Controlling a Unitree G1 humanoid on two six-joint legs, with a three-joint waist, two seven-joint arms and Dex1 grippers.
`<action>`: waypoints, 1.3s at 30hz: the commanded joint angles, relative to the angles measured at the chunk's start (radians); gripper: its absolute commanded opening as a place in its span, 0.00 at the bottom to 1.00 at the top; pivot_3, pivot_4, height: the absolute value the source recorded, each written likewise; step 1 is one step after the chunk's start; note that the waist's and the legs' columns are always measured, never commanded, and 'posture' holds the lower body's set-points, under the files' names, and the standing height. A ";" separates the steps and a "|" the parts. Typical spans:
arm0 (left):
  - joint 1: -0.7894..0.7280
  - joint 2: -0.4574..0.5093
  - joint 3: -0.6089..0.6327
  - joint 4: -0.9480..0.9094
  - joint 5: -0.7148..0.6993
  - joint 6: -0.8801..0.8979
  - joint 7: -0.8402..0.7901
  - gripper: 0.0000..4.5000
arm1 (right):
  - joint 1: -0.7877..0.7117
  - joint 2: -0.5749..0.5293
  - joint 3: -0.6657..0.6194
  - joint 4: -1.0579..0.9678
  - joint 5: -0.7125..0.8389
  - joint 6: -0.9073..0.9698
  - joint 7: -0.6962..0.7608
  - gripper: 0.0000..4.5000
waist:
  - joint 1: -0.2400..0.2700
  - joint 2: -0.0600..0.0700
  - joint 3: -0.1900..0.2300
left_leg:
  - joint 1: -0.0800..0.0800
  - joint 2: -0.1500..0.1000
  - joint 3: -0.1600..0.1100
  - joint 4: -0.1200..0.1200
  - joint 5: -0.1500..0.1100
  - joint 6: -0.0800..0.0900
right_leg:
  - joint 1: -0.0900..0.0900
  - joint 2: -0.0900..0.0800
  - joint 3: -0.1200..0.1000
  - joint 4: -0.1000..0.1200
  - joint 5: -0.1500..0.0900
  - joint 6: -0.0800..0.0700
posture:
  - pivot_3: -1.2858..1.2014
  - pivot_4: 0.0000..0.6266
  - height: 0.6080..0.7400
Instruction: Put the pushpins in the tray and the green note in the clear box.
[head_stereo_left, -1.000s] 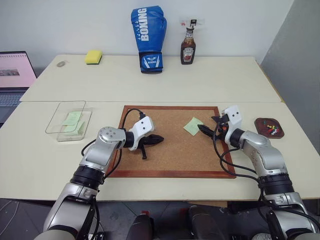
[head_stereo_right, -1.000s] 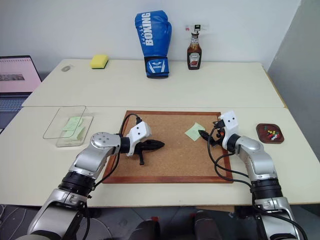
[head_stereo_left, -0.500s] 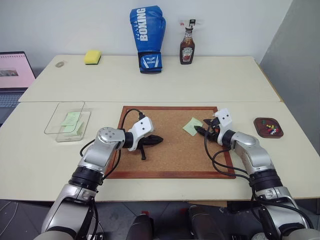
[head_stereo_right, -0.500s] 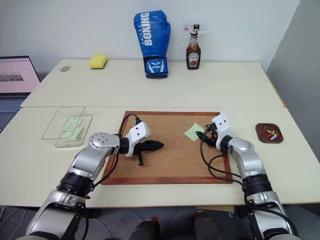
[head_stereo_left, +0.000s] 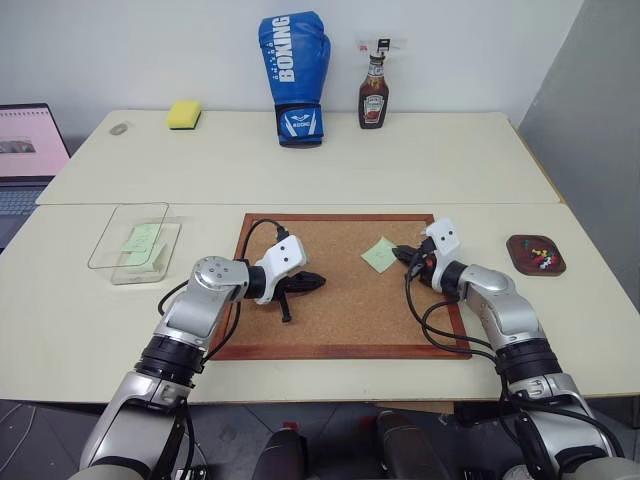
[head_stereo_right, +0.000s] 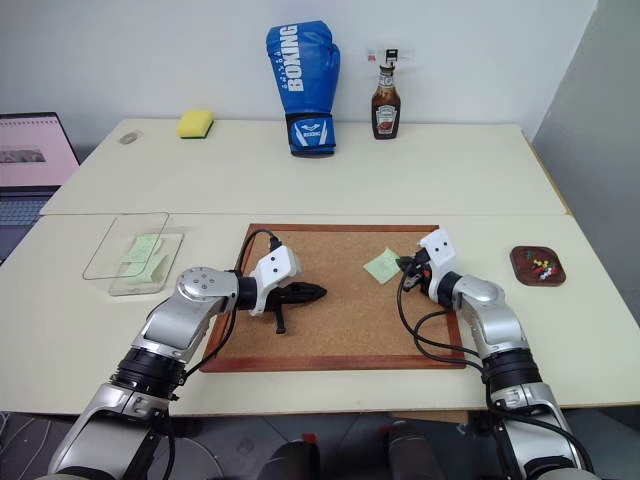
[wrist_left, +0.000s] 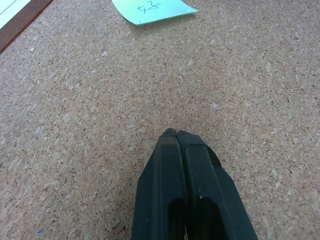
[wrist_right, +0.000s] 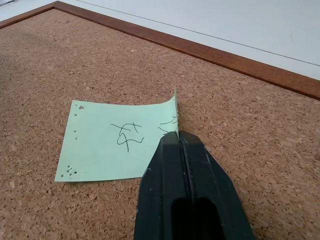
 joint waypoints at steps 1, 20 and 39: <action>0.020 0.006 -0.038 0.031 0.015 0.013 -0.020 0.00 | -0.016 -0.013 -0.033 -0.107 0.028 0.020 0.003 0.01 | 0.000 0.000 0.000 | 0.000 0.000 0.000 0.000 0.000 0.000 | 0.000 0.000 0.000 0.000 0.000 0.000 | 0.52 0.24 1.00; -0.162 -0.065 0.256 -0.055 -0.453 0.486 -0.046 0.50 | -0.025 -0.171 -0.029 -0.493 0.101 0.176 0.087 0.00 | 0.000 -0.001 0.001 | -0.007 0.000 0.000 0.000 0.000 0.000 | -0.006 0.000 0.000 0.001 0.000 0.000 | 0.52 0.24 1.00; -0.226 -0.166 0.227 0.001 -0.515 0.560 -0.010 0.62 | -0.018 -0.084 0.022 -0.719 0.187 0.329 0.032 0.00 | 0.000 -0.002 0.001 | -0.006 0.000 0.000 0.001 0.000 0.000 | -0.006 0.000 0.000 0.001 0.000 0.000 | 0.52 0.24 1.00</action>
